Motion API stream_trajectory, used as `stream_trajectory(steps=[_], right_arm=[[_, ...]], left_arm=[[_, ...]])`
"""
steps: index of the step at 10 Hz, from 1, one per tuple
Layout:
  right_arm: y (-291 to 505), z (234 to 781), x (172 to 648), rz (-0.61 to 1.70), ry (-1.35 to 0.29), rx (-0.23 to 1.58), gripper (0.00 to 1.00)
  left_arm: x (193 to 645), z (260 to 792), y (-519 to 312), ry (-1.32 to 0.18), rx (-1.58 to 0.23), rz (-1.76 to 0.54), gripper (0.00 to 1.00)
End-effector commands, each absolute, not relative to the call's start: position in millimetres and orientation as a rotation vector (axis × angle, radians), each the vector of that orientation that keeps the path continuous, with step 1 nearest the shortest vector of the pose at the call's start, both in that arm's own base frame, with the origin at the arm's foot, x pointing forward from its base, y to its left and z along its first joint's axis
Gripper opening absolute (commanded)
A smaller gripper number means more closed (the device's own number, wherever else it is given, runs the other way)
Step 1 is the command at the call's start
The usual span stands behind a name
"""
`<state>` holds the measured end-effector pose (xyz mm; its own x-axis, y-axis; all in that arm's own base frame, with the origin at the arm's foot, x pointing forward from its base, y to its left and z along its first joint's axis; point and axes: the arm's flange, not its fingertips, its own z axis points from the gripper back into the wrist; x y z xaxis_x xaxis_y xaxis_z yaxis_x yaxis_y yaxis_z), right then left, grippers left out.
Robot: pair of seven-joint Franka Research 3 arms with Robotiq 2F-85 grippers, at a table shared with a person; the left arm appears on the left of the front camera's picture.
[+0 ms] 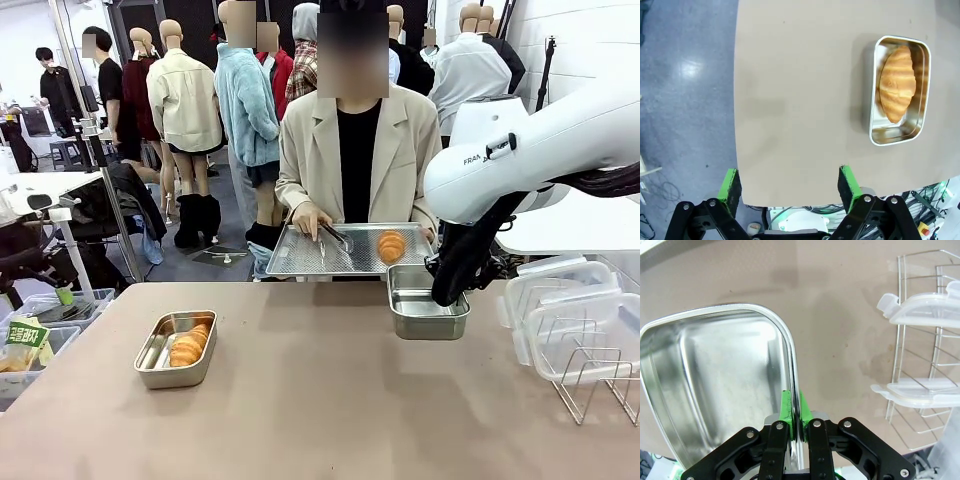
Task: Place the bread in airtight containers.
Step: Once an object is inside an Airtight Container , place the container in the center of the table.
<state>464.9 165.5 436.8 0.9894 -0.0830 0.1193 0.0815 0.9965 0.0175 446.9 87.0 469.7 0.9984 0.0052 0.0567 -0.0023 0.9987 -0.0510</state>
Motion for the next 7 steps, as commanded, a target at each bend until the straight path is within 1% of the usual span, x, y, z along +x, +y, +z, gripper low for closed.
stream_trajectory(steps=[1, 7], right_arm=[[166.1, 436.0, 461.6, -0.094, -0.138, 0.015, 0.0], [166.1, 436.0, 461.6, -0.094, -0.138, 0.015, 0.0]], left_arm=[[447.3, 468.6, 86.5, -0.072, -0.037, 0.022, 1.0], [447.3, 468.6, 86.5, -0.072, -0.037, 0.022, 1.0]])
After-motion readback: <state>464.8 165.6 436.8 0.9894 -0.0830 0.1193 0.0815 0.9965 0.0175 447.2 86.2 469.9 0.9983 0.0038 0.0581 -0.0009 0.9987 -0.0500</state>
